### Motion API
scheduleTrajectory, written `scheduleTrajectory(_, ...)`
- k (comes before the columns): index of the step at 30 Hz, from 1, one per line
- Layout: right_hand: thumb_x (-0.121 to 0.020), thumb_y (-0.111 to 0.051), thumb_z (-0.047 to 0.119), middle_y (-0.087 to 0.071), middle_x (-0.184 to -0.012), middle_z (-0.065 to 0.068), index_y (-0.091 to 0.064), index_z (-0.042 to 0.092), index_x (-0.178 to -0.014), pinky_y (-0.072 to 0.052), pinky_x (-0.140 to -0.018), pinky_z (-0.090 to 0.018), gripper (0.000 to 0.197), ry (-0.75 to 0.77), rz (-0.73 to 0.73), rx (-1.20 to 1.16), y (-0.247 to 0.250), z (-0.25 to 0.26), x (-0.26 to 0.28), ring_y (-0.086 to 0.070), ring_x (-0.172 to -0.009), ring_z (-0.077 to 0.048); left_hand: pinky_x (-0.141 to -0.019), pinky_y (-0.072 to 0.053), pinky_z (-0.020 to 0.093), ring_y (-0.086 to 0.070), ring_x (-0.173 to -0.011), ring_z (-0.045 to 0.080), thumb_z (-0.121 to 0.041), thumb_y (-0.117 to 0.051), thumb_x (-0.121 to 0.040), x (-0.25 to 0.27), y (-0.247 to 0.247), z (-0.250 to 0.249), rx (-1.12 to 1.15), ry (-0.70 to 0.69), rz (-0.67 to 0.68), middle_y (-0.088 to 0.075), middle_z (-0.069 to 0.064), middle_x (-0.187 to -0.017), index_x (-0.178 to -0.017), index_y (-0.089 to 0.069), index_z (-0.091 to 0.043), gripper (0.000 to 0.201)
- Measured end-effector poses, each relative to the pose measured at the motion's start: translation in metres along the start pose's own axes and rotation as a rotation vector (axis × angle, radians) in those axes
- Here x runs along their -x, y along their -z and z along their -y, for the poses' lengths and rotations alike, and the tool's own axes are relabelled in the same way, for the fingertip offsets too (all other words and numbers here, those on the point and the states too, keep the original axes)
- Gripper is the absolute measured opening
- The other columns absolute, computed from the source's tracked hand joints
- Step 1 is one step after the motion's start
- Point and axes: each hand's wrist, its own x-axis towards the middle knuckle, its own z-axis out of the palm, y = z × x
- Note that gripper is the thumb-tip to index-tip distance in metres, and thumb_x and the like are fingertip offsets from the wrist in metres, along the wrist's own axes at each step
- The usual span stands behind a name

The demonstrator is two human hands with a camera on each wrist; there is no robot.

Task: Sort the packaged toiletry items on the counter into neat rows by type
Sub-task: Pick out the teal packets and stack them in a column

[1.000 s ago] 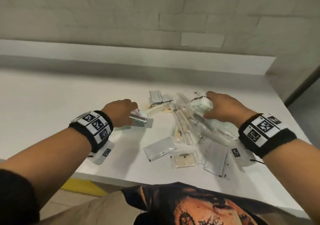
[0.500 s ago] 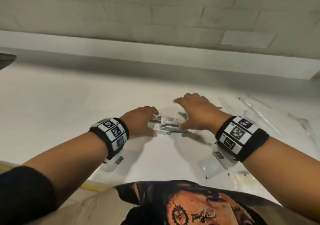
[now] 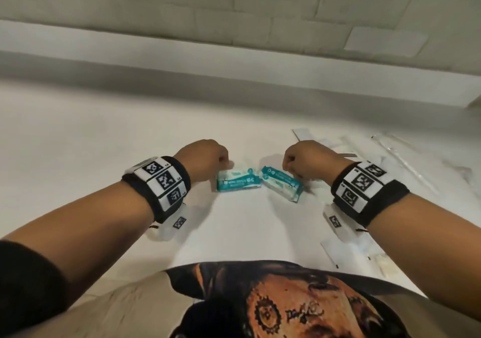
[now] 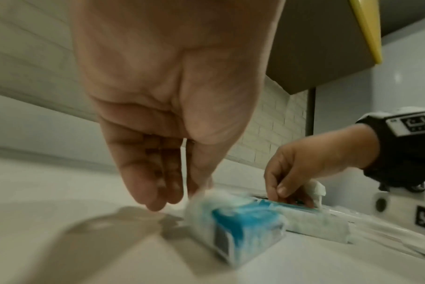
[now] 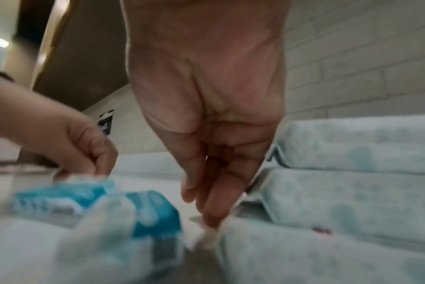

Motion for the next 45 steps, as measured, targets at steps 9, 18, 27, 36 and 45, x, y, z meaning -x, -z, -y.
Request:
scheduleTrajectory(9,-0.067,-0.073,0.04,-0.057,-0.094,0.007,-0.057,0.023,-0.103,-0.048,-0.068,-0.031,0.043,0.0,0.126,0.114,-0.011,0.011,0.011,-0.054,-0.08,-0.013,-0.078,-0.043,0.025,-0.056,-0.092,0.007,-0.03,-0.062,-0.089,0.003,-0.001,0.01,0.156,-0.012,0.087,-0.067,-0.012,-0.104,-0.114,-0.067,-0.03,0.025)
scheduleTrajectory(18,-0.084,-0.063,0.007,-0.035,-0.15,0.006,-0.056,0.042,-0.127,-0.032,-0.103,-0.039,0.056,0.348,-0.073,0.205,-0.002,0.026,-0.013,-0.03,-0.132,-0.021,-0.073,-0.041,0.02,-0.056,-0.092,0.006,-0.024,-0.065,-0.086,0.007,-0.01,-0.01,0.181,-0.06,0.117,-0.063,-0.02,-0.094,-0.103,-0.071,-0.027,0.018)
scheduleTrajectory(27,-0.08,-0.071,0.028,-0.059,-0.122,0.004,-0.053,0.025,-0.129,-0.042,-0.078,-0.029,0.052,0.138,0.034,0.037,-0.014,0.048,-0.01,-0.051,-0.096,-0.014,-0.069,-0.041,0.025,-0.057,-0.086,0.012,-0.025,-0.072,-0.079,0.01,-0.014,-0.02,0.151,-0.038,0.045,-0.06,-0.009,-0.095,-0.089,-0.063,-0.025,0.013)
scheduleTrajectory(36,-0.074,-0.078,0.034,-0.046,-0.137,0.002,-0.046,0.035,-0.136,-0.04,-0.099,-0.038,0.07,-0.089,-0.06,0.087,0.041,-0.032,0.032,-0.042,-0.125,-0.021,-0.087,-0.043,0.028,-0.048,-0.11,0.011,-0.036,-0.069,-0.081,0.001,-0.011,-0.03,0.156,-0.112,0.028,-0.049,-0.011,-0.12,-0.124,-0.051,-0.034,0.047)
scheduleTrajectory(45,-0.076,-0.075,0.037,-0.044,-0.104,0.002,-0.049,0.021,-0.122,-0.039,-0.071,-0.03,0.055,-0.037,-0.122,0.103,0.032,-0.046,0.031,-0.046,-0.089,-0.017,-0.081,-0.046,0.023,-0.06,-0.094,0.007,-0.029,-0.068,-0.085,-0.016,-0.011,-0.033,0.164,-0.055,0.109,-0.069,-0.014,-0.109,-0.105,-0.07,-0.026,0.021)
